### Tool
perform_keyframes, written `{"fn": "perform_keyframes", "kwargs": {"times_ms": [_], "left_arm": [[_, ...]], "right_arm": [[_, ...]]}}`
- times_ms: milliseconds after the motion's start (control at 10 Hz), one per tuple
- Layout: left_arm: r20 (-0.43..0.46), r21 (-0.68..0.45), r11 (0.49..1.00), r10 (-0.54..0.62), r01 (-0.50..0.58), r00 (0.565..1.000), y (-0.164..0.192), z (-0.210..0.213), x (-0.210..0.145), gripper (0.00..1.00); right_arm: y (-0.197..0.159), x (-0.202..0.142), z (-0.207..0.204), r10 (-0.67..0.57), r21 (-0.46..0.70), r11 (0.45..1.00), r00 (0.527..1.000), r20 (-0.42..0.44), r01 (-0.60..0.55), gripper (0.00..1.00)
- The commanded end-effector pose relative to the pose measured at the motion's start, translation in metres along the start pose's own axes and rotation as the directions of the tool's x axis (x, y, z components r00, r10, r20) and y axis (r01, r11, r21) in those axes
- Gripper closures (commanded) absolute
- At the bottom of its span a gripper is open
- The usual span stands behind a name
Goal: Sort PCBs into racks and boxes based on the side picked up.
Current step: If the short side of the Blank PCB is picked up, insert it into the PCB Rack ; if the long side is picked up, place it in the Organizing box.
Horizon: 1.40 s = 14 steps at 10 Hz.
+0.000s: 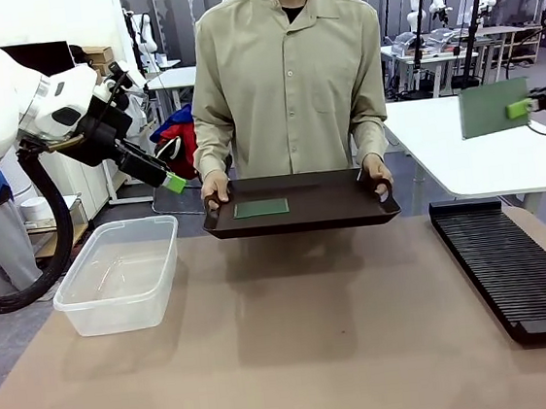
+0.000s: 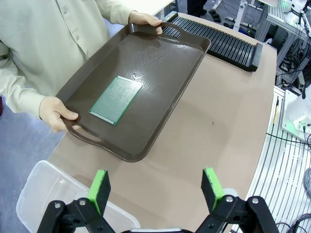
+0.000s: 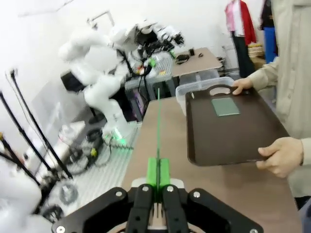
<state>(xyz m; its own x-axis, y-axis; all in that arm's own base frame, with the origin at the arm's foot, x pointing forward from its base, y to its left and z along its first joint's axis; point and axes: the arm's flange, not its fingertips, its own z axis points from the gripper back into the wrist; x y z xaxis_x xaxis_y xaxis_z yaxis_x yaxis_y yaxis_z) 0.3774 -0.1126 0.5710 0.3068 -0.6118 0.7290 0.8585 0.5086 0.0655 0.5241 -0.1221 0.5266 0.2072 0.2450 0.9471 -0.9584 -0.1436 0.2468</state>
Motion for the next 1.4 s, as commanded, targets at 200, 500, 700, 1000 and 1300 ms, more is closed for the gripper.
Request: {"fn": "perform_keyframes", "kwargs": {"times_ms": [200,500,700,1000,1300], "left_arm": [[-0.003,-0.005,1.0,-0.004,0.004,1.0,0.0,-0.001,-0.001,0.0],[-0.003,-0.005,1.0,-0.004,0.004,1.0,0.0,-0.001,-0.001,0.0],[-0.003,-0.005,1.0,-0.004,0.004,1.0,0.0,-0.001,-0.001,0.0],[-0.003,-0.005,1.0,-0.004,0.004,1.0,0.0,-0.001,-0.001,0.0],[-0.003,-0.005,1.0,-0.004,0.004,1.0,0.0,-0.001,-0.001,0.0]], "right_arm": [[0.005,-0.024,0.032,0.287,-0.022,0.956,0.947,-0.144,-0.293,0.98],[0.008,-0.043,0.051,0.347,-0.107,0.921,0.912,-0.217,-0.375,0.98],[0.008,-0.058,0.062,0.301,-0.156,0.927,0.924,-0.236,-0.342,0.98],[0.004,-0.07,0.077,0.263,-0.198,0.932,0.942,-0.21,-0.304,0.98],[0.005,-0.067,0.077,0.282,-0.176,0.931,0.935,-0.217,-0.321,0.98]]}}
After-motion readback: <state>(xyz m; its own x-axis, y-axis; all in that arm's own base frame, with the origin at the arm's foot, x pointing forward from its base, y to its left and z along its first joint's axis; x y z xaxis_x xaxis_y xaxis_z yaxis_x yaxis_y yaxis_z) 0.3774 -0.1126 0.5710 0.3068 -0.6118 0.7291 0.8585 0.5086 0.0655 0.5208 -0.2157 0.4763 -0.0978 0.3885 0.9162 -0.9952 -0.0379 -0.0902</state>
